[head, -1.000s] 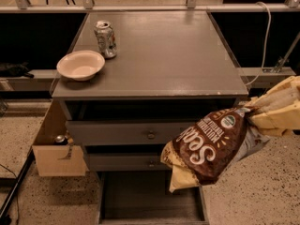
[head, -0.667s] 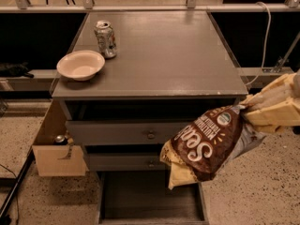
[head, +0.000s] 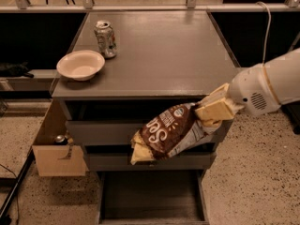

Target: Place brown chip bag into bottom drawer

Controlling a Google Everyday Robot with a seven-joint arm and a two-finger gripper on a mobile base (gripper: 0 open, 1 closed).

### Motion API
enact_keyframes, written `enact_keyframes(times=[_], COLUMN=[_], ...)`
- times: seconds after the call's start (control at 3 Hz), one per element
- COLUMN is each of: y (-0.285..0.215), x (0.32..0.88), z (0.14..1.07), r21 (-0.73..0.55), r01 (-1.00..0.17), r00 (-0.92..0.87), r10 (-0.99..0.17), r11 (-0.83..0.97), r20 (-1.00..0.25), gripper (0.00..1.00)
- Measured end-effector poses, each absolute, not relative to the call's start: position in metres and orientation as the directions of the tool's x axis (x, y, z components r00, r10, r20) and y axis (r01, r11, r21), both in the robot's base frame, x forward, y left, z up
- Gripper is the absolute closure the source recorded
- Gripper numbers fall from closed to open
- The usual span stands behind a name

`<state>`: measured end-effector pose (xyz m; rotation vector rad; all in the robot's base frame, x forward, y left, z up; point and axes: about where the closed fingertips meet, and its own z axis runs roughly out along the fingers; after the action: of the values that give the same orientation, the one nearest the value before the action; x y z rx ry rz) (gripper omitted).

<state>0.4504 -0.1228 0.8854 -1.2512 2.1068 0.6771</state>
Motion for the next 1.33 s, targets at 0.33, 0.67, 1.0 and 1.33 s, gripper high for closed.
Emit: enact_keyframes(times=[0.33,0.67,1.0,1.33], y=[-0.13,-0.131,-0.13,-0.124], x=[0.47,0.478,0.479,0.482], z=[0.874,0.879,0.876,0.861], r21=[0.172,0.153,0.158,0.197], r01=[-0.82,-0.807,-0.804,-0.779], r00=[-0.452,-0.444,-0.448,-0.47], r10=[-0.434,-0.416,-0.407,-0.347], r11=[0.546,0.57,0.574,0.596], r20=[-0.779,-0.793,-0.796,-0.812], gripper=[1.0,1.0,1.0,1.0])
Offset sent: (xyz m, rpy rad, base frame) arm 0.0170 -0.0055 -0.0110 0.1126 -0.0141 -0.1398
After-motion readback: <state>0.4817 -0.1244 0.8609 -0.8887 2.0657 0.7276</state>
